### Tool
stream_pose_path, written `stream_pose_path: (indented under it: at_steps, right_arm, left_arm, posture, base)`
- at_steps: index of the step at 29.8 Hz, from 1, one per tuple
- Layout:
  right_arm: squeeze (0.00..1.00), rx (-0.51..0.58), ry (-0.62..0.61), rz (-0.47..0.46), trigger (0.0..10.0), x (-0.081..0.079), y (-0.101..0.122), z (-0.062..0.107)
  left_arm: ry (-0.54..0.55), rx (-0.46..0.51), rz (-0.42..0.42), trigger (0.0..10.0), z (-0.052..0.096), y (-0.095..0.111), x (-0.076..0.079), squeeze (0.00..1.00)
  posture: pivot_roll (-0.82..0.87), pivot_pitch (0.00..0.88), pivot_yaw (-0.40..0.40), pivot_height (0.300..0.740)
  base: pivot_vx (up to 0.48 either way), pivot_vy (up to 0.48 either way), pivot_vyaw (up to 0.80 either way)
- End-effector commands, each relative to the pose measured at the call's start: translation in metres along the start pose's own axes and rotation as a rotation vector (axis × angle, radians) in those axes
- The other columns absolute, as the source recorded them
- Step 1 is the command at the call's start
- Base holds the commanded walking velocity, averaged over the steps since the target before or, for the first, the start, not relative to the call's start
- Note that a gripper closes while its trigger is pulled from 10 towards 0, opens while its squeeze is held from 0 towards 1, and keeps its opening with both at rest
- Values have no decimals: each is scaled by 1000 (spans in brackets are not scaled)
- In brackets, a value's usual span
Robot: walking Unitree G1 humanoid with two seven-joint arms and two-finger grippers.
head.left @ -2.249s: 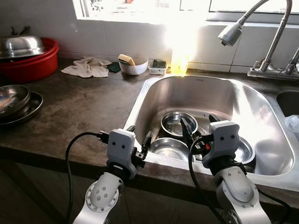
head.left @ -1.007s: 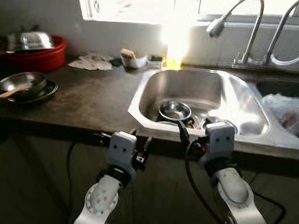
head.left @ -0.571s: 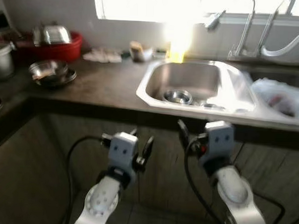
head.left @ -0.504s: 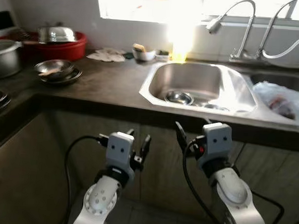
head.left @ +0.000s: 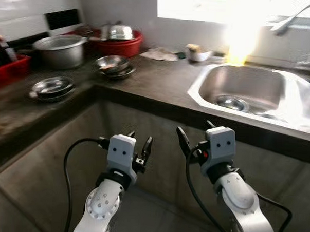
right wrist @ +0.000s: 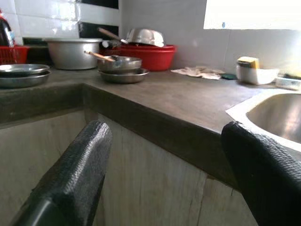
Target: Kitchen organization
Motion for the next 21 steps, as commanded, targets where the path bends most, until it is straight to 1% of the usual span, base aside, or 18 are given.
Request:
stream_pose_path:
  at_steps: [1,2,9,11,21]
  right_arm:
    - [0,22,25,-10,10000,-8,6,-2]
    - [0,24,28,-7,10000,-7,7,-3]
    - [0,34,33,-4,10000,-7,9,-7]
    - [0,34,32,-5,10000,-8,9,-9]
    - [0,36,26,6,10000,-4,10,-13]
  left_arm:
    - [33,-22,-20,10000,1,-4,-11,0]
    - [34,-21,-19,10000,1,-4,-11,0]
    - [35,-13,-20,10000,0,-2,-11,0]
    - [34,-13,-19,10000,0,-2,-11,0]
    - [28,-8,-6,10000,0,-1,-10,0]
  posture:
    - [66,0,22,740]
    - [68,0,21,740]
    - [73,8,18,740]
    - [73,9,21,740]
    - [72,15,21,740]
  base:
    - [0,0,794]
    - [0,0,794]
    - [267,0,794]
    - [281,0,419]
    - [288,0,0]
Point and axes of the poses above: a point about 5 cm out from each wrist's last joint towards the gripper, its own z axis pointing back from the gripper into the wrist, its own y axis along the axis of the wrist's last joint, x = y × z, the point moved 6 cm from there along -z, pointing out of the wrist towards the gripper, and after that the axes turned 7 degrees about z, right-handed, at the moved point
